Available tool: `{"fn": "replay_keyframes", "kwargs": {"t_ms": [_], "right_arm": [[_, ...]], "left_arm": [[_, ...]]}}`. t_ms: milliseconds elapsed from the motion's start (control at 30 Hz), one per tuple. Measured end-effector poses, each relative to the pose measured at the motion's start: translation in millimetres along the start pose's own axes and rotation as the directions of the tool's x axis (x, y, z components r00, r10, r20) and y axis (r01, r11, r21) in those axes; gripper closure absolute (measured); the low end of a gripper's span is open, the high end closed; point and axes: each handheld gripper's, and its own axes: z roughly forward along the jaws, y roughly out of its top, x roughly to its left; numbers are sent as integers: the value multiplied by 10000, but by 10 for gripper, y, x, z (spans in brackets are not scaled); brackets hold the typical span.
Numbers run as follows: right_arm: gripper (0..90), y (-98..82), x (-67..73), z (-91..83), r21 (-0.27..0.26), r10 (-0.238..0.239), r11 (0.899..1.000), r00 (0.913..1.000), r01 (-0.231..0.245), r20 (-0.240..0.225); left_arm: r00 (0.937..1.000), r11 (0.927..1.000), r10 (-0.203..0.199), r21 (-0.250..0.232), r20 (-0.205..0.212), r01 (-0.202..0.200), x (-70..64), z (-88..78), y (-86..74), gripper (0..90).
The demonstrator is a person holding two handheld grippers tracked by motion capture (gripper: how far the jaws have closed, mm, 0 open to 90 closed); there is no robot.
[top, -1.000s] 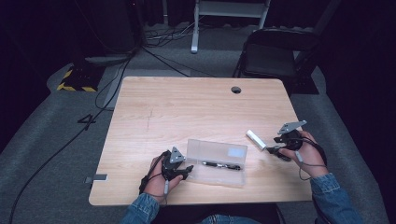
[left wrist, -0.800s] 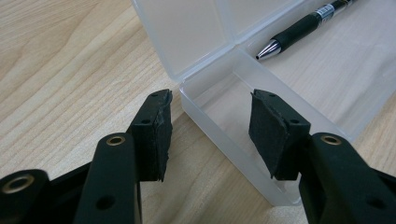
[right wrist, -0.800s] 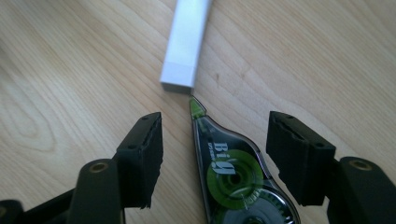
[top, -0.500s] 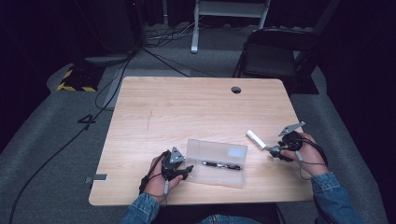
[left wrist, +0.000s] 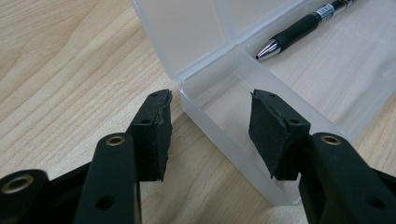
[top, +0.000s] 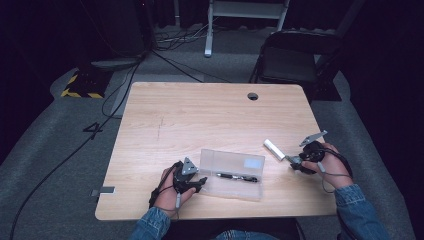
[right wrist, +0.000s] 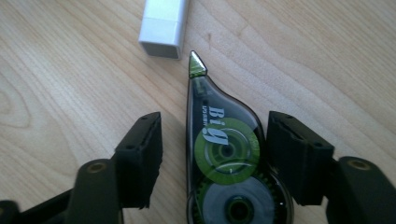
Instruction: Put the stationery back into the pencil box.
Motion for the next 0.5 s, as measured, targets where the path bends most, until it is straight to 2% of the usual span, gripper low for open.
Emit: {"fn": "replay_keyframes", "kwargs": {"t_ms": [100,500], "right_arm": [[423,-1,9,-10,112,86,9999,9999,-84,-133],[504,-3,31,-43,468,192,9987,9998,-187,-97]], "left_arm": [[10000,10000,-1,1,1,1,0,0,0,492],[10000,10000,-1,2,3,1,0,0,0,492]]}}
